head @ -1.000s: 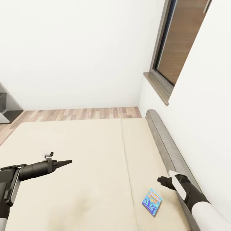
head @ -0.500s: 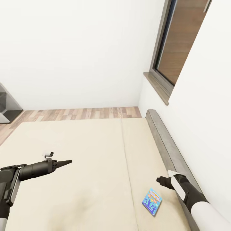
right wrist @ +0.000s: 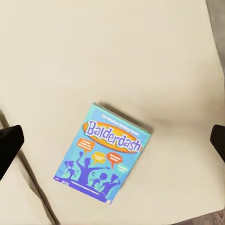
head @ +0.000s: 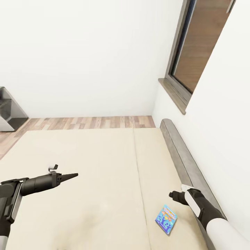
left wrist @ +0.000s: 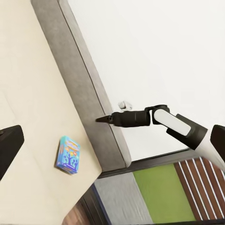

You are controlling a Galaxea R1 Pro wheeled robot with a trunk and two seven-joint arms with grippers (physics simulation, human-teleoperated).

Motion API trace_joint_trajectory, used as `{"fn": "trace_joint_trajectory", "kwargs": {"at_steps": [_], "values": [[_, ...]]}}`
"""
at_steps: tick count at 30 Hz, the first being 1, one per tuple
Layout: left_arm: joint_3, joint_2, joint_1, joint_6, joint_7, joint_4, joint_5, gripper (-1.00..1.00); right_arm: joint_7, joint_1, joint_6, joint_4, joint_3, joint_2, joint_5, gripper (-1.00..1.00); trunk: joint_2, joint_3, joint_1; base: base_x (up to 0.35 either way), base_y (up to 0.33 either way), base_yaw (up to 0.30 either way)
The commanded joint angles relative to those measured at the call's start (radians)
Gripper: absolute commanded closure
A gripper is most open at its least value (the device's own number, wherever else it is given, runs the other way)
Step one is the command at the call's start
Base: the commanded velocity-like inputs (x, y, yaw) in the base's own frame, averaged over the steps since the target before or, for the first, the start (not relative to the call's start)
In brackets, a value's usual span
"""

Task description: Put all the toys in the child's room - the three board games (two on the bed and one on the table), the two jigsaw puzzles on the table, and the tennis ball on the table - inside the toy box on the table in the child's room.

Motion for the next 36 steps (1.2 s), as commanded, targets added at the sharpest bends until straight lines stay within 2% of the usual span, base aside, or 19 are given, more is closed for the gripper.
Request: {"fn": "trace_joint_trajectory", "kwargs": {"at_steps": [1, 12, 30, 36], "values": [[0.000, 0.000, -0.001, 0.011, -0.005, 0.000, -0.003, -1.00, -0.009, 0.000, 0.004, -0.002, 0.005, -0.001, -0.011, -1.00, -0.002, -0.002, 0.001, 0.000, 0.000, 0.227], [0.000, -0.001, -0.001, 0.010, -0.005, 0.000, -0.004, -1.00, -0.009, 0.000, 0.003, -0.002, 0.005, -0.002, -0.011, -1.00, -0.002, -0.002, 0.001, 0.000, 0.000, 0.160], [0.000, -0.002, -0.001, 0.010, -0.005, 0.000, -0.004, -1.00, -0.009, 0.000, 0.003, -0.002, 0.005, -0.003, -0.010, -1.00, -0.002, -0.002, 0.001, 0.000, 0.000, 0.007], [0.000, -0.002, -0.001, 0.010, -0.005, 0.000, -0.003, -1.00, -0.008, 0.000, 0.003, -0.002, 0.005, -0.002, -0.010, -1.00, -0.002, -0.001, 0.001, 0.000, 0.000, -0.093]]}}
